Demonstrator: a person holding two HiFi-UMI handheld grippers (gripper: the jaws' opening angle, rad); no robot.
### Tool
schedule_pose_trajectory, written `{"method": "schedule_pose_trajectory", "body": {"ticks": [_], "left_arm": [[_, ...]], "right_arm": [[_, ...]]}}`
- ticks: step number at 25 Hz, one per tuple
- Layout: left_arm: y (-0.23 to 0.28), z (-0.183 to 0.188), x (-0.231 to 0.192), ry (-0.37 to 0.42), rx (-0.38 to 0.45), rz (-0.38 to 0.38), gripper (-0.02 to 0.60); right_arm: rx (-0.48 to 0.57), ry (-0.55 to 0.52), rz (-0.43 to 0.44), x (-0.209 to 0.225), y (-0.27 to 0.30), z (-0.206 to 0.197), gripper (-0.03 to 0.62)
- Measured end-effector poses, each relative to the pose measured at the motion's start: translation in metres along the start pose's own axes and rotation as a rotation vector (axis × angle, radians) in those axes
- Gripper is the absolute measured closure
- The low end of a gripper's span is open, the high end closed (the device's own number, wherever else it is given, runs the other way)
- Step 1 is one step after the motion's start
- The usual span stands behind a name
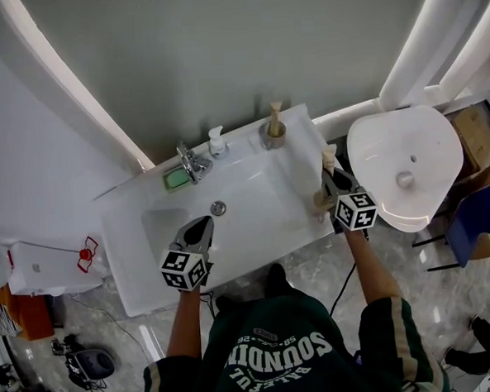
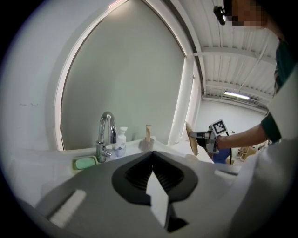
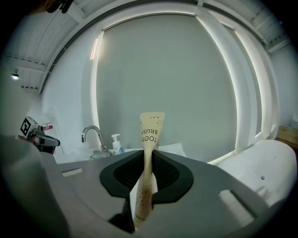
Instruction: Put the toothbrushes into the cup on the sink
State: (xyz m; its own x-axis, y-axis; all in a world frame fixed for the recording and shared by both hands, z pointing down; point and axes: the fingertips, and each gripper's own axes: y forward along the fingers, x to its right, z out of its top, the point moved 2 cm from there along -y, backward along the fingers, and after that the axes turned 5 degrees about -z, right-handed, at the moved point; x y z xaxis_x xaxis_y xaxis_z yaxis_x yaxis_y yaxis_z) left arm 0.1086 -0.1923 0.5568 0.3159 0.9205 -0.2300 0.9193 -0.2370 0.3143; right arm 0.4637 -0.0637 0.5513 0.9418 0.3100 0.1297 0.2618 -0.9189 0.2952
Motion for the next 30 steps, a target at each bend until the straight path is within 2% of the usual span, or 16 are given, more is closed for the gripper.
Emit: {"method": "schedule_pose_trajectory", "body": {"ticks": [4,9,15,20,24,27,30], "left_arm": [[0.009,-0.002,0.006,-0.005,-0.005,0.010,0.531],[0.017,-0.005,0.013,-0.012,-0.010,0.021,0.531],[0.016,-0.008,0.011,-0.022,-0.011,0.040,0.531],[0.008,-0.013,0.003,-0.032,-0.017,0.046,0.531],[0.002,-0.016,-0.003,-0.041,-0.016,0.041,0.531],[-0.005,-0.017,-0.009,-0.050,-0.014,0.034,0.531],[-0.014,-0.021,-0.015,-0.063,-0.016,0.031,0.531]], "right_arm": [[0.002,0.001,-0.037,0.022,-0.002,-0.017,0.537],[-0.012,-0.020,-0.012,0.019,0.004,-0.045,0.537],[-0.085,-0.033,-0.015,0.019,0.008,-0.075,0.537],[-0.201,-0.043,-0.095,0.024,0.006,-0.103,0.534],[-0.267,-0.024,-0.107,0.023,0.006,-0.118,0.508],[-0.263,-0.015,-0.139,0.021,0.002,-0.116,0.473],[-0.213,-0.025,-0.204,0.021,-0.005,-0.101,0.467]]}}
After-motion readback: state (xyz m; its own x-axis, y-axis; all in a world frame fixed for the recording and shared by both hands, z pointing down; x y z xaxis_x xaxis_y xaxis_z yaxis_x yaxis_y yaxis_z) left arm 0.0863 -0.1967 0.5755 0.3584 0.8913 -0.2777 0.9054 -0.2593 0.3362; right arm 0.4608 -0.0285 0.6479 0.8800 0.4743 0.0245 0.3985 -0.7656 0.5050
